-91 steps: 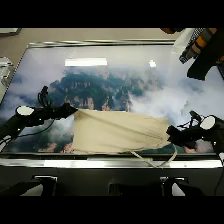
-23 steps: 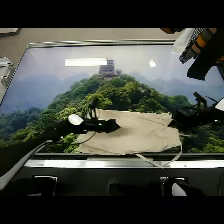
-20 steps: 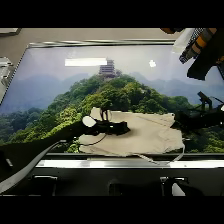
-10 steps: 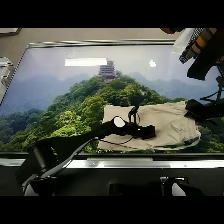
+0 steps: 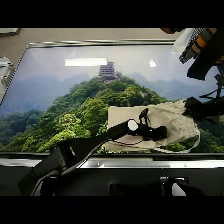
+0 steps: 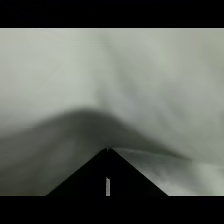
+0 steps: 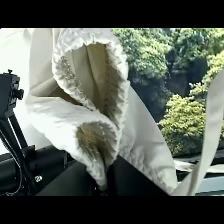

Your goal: Fold the clothes and pants, and hang the long-sleeved shirts on hangers.

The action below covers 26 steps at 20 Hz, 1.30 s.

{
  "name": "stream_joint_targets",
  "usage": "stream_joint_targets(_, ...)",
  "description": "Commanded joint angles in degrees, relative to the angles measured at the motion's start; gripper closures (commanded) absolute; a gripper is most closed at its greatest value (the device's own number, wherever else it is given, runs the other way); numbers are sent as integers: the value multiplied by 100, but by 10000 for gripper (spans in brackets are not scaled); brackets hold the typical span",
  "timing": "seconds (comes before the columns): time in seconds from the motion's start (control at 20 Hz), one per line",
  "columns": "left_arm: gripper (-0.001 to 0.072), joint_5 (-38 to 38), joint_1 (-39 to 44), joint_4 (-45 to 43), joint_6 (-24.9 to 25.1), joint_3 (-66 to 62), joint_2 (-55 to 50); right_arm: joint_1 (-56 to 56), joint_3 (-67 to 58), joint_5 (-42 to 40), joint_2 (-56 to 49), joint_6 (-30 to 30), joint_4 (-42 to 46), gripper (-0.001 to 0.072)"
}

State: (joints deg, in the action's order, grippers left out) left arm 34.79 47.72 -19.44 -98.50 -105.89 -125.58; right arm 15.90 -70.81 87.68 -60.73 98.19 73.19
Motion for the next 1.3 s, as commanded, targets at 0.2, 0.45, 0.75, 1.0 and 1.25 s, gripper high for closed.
stream_joint_targets(0.2,699,1657,-931,-1961,-726,-131,603,-22,-7,-212,-7,321,-455,674)
stream_joint_targets(0.45,698,2793,-1934,-4168,-1137,-131,1858,-1088,-7,-730,-116,1596,-645,674)
stream_joint_targets(0.75,696,3851,-3108,-5418,-1213,-131,3418,-2671,-7,-1700,-592,3069,-673,674)
stream_joint_targets(1.0,695,4266,-3908,-5633,-1211,-131,4105,-3716,-7,-2570,-918,3648,-691,673)
stream_joint_targets(1.25,694,4769,-4315,-5742,-1075,-129,4177,-4330,-7,-3486,-1375,3829,-1169,673)
